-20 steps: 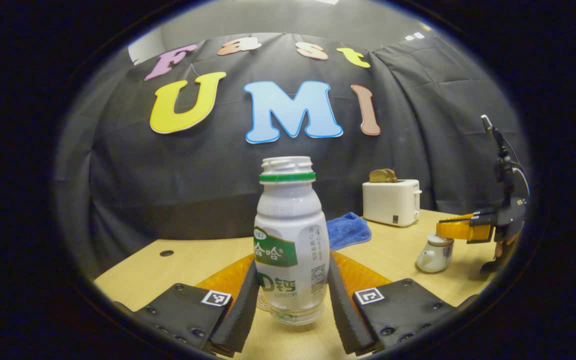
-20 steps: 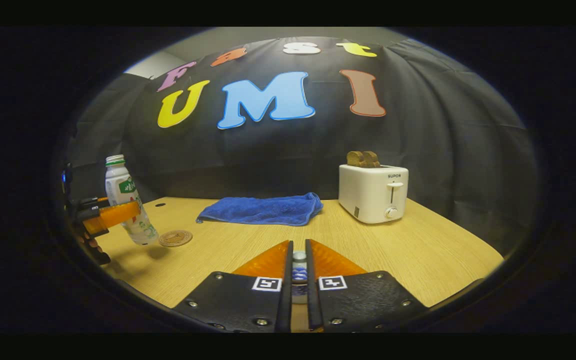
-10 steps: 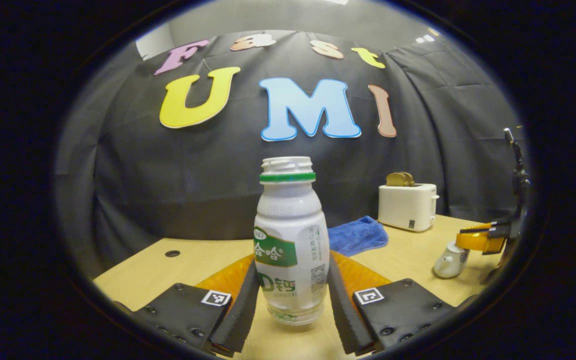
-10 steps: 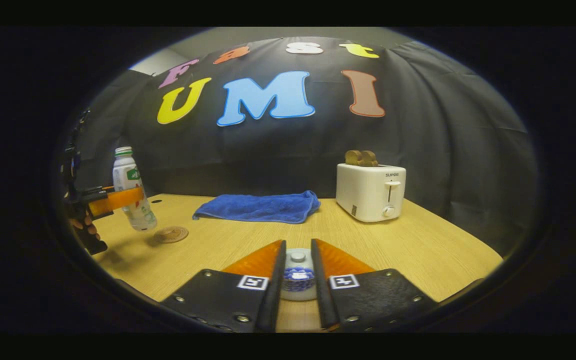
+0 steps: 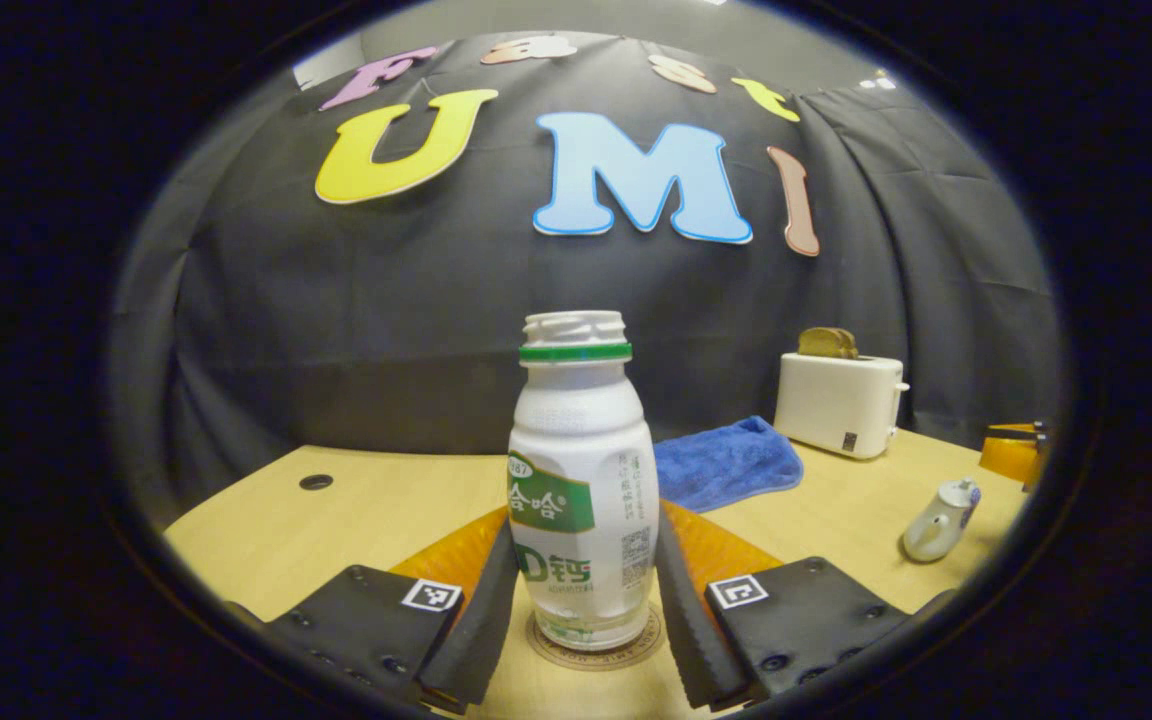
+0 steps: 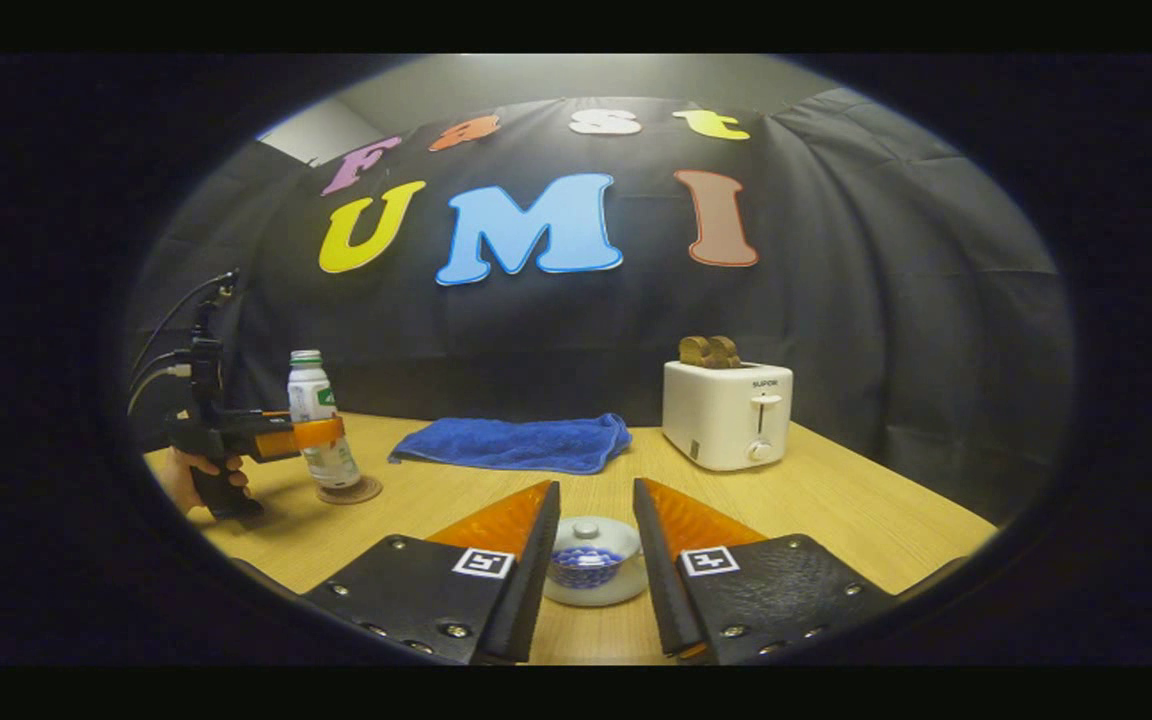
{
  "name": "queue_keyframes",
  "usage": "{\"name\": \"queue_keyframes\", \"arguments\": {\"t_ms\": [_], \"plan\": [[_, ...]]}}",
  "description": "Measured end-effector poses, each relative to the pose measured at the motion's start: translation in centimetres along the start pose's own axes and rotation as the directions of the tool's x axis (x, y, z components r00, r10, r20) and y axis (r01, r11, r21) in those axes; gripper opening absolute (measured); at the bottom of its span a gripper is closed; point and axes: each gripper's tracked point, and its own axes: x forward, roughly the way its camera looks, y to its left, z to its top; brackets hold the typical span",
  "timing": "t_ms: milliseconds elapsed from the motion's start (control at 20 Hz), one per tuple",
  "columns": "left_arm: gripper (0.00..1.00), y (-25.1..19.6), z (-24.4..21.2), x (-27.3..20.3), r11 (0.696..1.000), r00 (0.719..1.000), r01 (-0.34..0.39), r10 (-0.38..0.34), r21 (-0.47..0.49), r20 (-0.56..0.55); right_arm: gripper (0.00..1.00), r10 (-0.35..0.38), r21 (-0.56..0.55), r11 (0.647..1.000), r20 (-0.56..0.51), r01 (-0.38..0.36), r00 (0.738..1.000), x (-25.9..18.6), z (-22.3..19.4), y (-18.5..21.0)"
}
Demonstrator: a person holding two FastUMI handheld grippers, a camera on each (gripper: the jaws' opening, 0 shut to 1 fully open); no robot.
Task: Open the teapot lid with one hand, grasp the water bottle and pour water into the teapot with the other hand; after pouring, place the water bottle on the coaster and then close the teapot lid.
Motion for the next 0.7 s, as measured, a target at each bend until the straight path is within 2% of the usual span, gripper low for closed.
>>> {"name": "queue_keyframes", "arguments": {"t_ms": [100,150,200,250,300,350,400,450,550,700], "plan": [[0.75,0.1,-0.4,0.4,1.0,1.0,-0.006,0.006,0.019,-0.004,0.46,0.003,-0.008,1.0,-0.006,-0.003,1.0,0.1,-0.2,0.1],[0.82,-0.1,-0.6,0.7,1.0,1.0,-0.002,0.002,0.018,-0.011,0.46,0.004,-0.01,1.0,-0.009,-0.004,1.0,0.1,-0.4,0.0],[0.69,0.0,-0.6,0.9,1.0,1.0,-0.003,0.003,0.021,-0.005,0.46,0.004,-0.009,1.0,-0.011,-0.004,1.0,0.1,-0.4,0.1],[0.82,-0.2,-0.6,0.8,1.0,1.0,0.001,-0.001,0.025,-0.007,0.46,0.006,-0.007,1.0,-0.01,-0.006,1.0,0.1,-0.3,0.1],[0.82,-0.2,-0.6,0.7,1.0,1.0,0.002,-0.002,0.026,-0.004,0.46,0.007,-0.007,1.0,-0.012,-0.007,1.0,0.1,-0.4,0.1],[0.69,-0.2,-0.5,0.7,0.999,1.0,0.001,-0.001,0.035,0.002,0.46,0.01,-0.006,1.0,-0.014,-0.01,1.0,0.1,-0.5,0.2],[0.84,-0.4,-0.7,0.6,0.999,1.0,0.003,-0.003,0.042,0.002,0.46,0.013,-0.004,1.0,-0.012,-0.013,1.0,0.0,-0.4,0.3],[0.81,-0.4,-1.0,0.7,0.998,1.0,0.005,-0.005,0.055,-0.005,0.46,0.014,-0.003,1.0,-0.008,-0.014,1.0,0.0,-0.3,0.3],[1.0,-1.0,-1.0,0.0,0.997,1.0,0.013,-0.014,0.079,0.009,0.46,0.011,-0.008,1.0,-0.004,-0.011,1.0,-0.1,-0.2,0.2],[1.0,-1.5,0.2,-1.2,0.993,0.998,0.003,-0.009,0.114,0.057,0.46,0.017,-0.008,1.0,-0.006,-0.017,1.0,-0.2,-0.3,0.4]]}}
